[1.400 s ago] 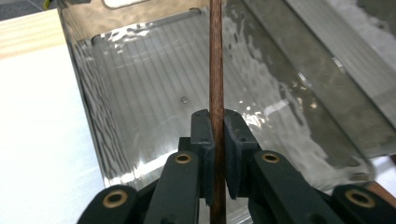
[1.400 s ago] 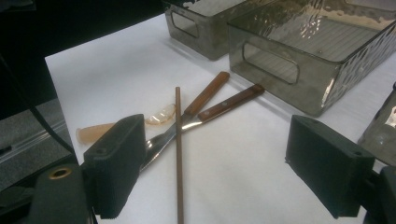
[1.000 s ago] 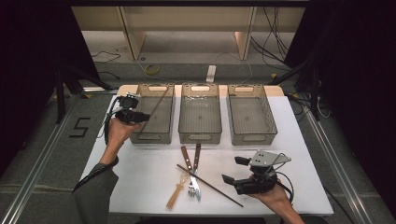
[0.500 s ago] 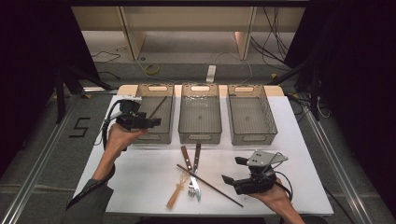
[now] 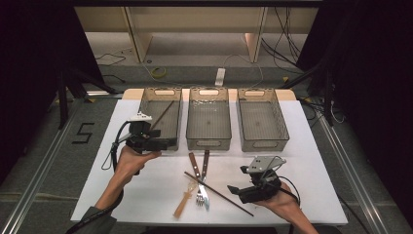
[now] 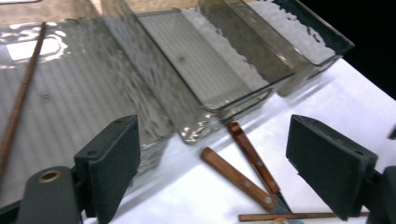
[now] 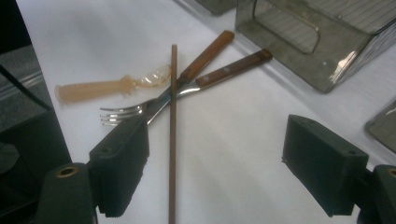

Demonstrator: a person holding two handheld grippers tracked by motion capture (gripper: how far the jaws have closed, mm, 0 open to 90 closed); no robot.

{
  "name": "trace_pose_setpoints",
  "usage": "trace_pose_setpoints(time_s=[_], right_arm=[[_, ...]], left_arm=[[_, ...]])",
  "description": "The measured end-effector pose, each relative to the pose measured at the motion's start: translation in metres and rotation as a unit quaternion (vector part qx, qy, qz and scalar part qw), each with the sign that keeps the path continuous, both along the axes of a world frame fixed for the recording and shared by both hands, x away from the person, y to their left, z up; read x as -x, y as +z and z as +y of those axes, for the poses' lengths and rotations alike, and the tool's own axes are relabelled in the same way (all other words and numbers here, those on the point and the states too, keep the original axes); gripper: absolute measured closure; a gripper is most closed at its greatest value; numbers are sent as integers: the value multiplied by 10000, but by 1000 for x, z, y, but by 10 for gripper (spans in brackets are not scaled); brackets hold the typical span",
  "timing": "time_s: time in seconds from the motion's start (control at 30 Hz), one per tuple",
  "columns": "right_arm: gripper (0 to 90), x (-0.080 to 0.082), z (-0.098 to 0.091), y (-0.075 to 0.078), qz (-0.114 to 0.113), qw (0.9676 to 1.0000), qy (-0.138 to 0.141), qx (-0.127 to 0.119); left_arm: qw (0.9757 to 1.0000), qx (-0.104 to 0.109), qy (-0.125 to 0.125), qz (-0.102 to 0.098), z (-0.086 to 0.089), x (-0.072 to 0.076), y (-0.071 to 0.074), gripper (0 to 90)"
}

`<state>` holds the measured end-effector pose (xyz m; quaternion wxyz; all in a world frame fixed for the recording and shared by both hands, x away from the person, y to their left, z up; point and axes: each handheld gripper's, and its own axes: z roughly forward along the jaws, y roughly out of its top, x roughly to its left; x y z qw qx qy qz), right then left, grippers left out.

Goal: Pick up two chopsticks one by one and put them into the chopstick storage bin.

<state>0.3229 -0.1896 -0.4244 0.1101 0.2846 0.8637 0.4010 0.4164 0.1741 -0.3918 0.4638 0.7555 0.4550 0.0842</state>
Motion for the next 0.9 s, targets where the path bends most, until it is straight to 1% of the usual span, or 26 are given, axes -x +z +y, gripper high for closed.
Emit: trace_pose_setpoints(time_s=[0.07,0.13,0.23,0.33,0.4,0.47,0.53,0.63,0.7,0.83,0.87,0.9], right_arm=[[244,-2,2,-1,54,9999,16,106],[273,-4,3,-1,117,9998,61,157],[289,-8,6,-2,264,9991,132,315],[313,-11,11,-4,363,9980,180,489],[327,-13,14,-6,434,9972,196,575],[350,-14,17,-7,497,9961,252,689],[369,-16,20,-10,556,9947,343,800],[406,-17,26,-12,682,9925,353,953],[429,-18,29,-14,716,9904,447,1092],[471,-18,35,-15,767,9886,527,1180],[481,-18,37,-16,792,9880,527,1213],[491,-18,38,-16,770,9872,588,1270]], left_arm=[[10000,8,-49,-47,-3,5,0,170],[9999,-15,-85,-105,-4,10,0,168],[9998,5,-91,-162,-6,16,-2,168],[9997,-38,-129,-182,-7,23,-4,165],[9995,-133,-165,-243,-8,28,-6,165],[9992,-202,-221,-258,-8,32,-9,165],[9991,-228,-237,-264,-9,37,-12,163],[9987,-307,-268,-303,-9,44,-14,163],[9987,-255,-301,-314,-9,49,-15,162],[9984,-229,-389,-337,-11,59,-17,162],[9983,-260,-414,-323,-12,60,-18,162],[9982,-294,-416,-313,-12,62,-19,162]])
